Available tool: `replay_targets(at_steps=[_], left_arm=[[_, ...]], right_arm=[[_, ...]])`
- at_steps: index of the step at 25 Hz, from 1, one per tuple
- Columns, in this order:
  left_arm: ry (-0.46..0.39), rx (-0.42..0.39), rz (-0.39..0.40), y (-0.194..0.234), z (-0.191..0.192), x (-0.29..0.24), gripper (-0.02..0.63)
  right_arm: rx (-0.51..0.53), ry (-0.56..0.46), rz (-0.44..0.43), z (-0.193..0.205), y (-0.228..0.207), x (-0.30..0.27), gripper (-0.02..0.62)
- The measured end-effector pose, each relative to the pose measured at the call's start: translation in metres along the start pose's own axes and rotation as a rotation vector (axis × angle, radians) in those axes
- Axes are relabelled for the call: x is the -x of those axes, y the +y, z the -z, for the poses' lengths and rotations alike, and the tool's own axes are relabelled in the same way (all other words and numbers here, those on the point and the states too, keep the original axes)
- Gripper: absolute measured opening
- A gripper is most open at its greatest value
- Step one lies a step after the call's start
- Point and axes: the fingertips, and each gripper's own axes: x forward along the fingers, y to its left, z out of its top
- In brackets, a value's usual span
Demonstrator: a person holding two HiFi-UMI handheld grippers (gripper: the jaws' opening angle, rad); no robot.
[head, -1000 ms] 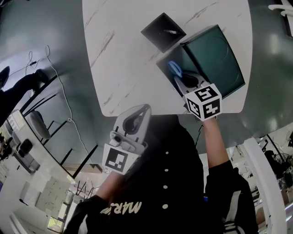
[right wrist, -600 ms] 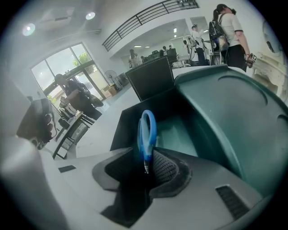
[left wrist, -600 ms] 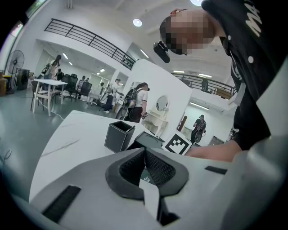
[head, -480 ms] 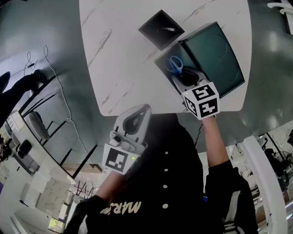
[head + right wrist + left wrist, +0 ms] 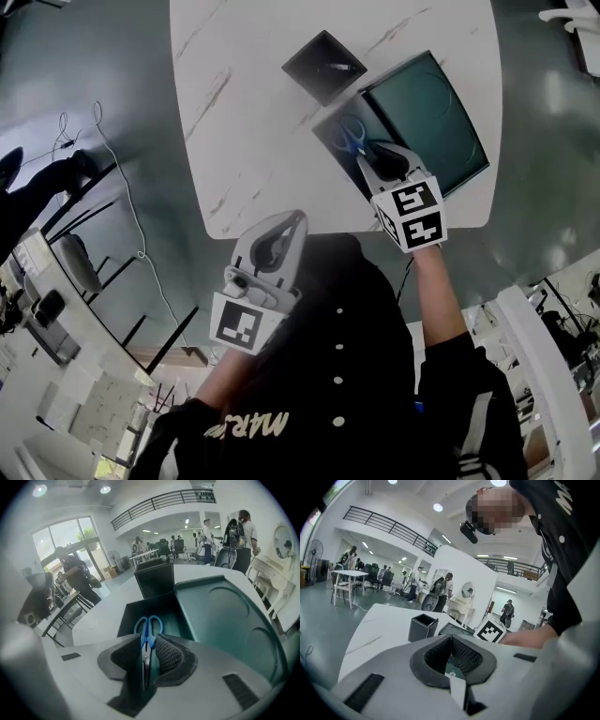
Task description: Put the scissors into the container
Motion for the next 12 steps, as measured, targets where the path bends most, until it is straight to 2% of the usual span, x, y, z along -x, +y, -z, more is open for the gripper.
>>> replay_targets(at_steps=[7, 12], left_arm=[[-0.091, -0.074, 0.001, -0.016, -0.05, 0.009, 0.03], [-0.16, -0.131, 0.018, -0.038, -0.087, 0.015, 0.03]], right_arm=[[0.042, -0.16, 0.079, -0.045, -0.007, 0.063, 0.02], [0.06, -0.289, 0.11, -0.069, -0.002, 0.119, 0.014]])
